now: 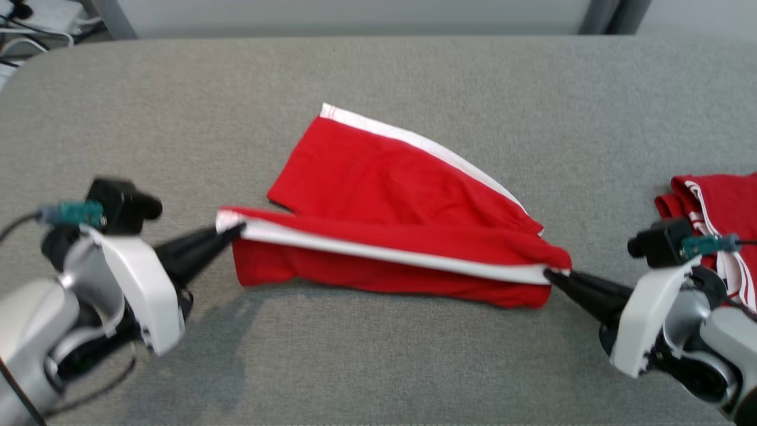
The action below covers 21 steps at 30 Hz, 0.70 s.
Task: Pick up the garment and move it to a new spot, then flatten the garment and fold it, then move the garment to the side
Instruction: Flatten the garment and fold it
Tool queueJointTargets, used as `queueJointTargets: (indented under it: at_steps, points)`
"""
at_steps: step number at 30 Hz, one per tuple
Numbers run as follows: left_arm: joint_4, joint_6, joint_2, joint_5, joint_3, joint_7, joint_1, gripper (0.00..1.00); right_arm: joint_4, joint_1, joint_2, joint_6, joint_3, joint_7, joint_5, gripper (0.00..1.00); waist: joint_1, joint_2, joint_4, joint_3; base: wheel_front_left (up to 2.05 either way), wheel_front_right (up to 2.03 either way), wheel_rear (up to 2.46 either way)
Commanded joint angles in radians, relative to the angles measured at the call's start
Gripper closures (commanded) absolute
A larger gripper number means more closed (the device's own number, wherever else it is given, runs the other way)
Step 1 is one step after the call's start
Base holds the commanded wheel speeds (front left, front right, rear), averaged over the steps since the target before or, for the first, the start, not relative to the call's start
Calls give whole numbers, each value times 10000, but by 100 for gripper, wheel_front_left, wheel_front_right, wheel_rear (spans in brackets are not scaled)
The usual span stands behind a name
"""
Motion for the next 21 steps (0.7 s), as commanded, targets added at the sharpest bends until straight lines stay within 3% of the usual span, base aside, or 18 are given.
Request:
queueJointTargets:
  at_steps: [1,9,14,21]
  points:
    - [210,-71,458,368,619,184,-1135,100,180,-168,-69,-34,-240,-64,147,100,0,0,-341,617,0,0,0]
    - [1988,-328,-351,740,755,744,-3477,100,854,-1218,1221,-34,-750,-252,803,100,0,0,-1073,1876,0,0,0]
    - [3019,-403,-766,1066,632,571,-4667,100,1178,-1838,1956,-34,-928,-617,1383,100,0,0,-1581,2647,0,0,0]
    - [4117,-418,-1013,1187,174,503,-5630,100,1474,-2453,2621,-34,-1165,-1135,2334,100,0,0,-2065,3229,0,0,0]
